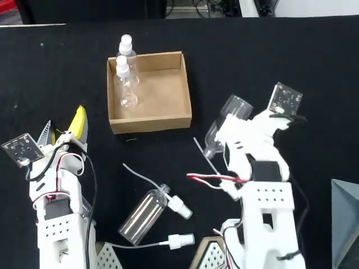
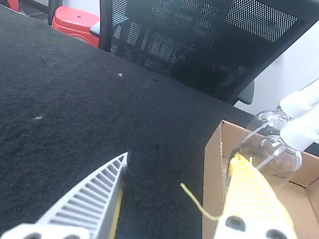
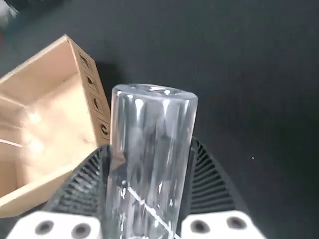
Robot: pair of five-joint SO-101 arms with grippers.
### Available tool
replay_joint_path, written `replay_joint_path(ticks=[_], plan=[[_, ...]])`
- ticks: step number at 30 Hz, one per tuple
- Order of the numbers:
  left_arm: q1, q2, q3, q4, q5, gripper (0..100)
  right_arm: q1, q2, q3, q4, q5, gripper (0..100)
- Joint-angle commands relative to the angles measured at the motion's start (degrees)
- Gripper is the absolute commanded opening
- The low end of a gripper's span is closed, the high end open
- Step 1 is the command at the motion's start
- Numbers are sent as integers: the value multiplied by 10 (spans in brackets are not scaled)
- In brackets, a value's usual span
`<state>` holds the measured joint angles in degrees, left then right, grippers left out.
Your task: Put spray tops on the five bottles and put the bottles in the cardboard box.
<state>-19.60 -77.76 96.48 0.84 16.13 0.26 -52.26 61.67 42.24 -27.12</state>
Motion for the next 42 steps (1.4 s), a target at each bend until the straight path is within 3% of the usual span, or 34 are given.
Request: replay_joint_path(ticks=[1, 7, 25, 33, 42], plan=[[3, -8, 13, 0, -4, 302, 17, 27, -50, 0, -6, 15], [3, -8, 13, 0, -4, 302, 67, 76, -55, 0, -54, 15], [3, -8, 13, 0, -4, 302, 134, 299, -125, 0, -56, 23], [3, -8, 13, 0, -4, 302, 131, 326, -134, 4, -126, 229], [3, -8, 13, 0, -4, 302, 133, 325, -140, 10, -140, 244]])
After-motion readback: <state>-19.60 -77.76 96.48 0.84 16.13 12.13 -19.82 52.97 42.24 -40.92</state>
